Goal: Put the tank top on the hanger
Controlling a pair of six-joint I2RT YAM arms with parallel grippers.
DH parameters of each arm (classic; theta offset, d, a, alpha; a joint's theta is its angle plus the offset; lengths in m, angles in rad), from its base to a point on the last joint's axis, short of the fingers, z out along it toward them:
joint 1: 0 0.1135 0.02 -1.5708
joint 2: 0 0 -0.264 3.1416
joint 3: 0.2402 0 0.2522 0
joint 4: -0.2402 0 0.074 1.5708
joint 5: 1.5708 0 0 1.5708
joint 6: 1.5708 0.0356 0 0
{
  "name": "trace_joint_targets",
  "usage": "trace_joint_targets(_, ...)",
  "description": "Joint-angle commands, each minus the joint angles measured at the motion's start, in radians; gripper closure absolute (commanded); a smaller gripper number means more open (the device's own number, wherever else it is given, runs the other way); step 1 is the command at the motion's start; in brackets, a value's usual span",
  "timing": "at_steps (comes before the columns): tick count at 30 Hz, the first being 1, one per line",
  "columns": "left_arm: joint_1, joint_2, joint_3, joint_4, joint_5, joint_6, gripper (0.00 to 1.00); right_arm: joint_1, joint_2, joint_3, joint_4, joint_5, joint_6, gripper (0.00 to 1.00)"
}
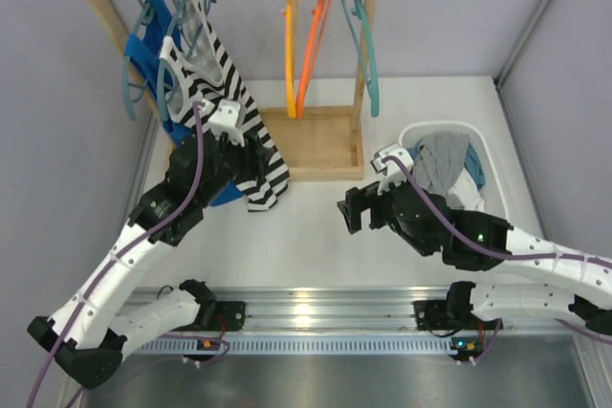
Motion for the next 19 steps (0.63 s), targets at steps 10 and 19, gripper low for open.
trace_joint_targets(10,-0.336,-0.204,-0.435,0.129,-0.069,-0.309,0.48,-0.012,-0.116,-0.205,-0.006,0.067,0.284,0.0)
trace_joint_targets(19,-0.419,-0.2,-0.409,0.103,-0.065,-0.291,0.48,-0.012,-0.107,-0.222,-0.035,0.073,0.305,0.0)
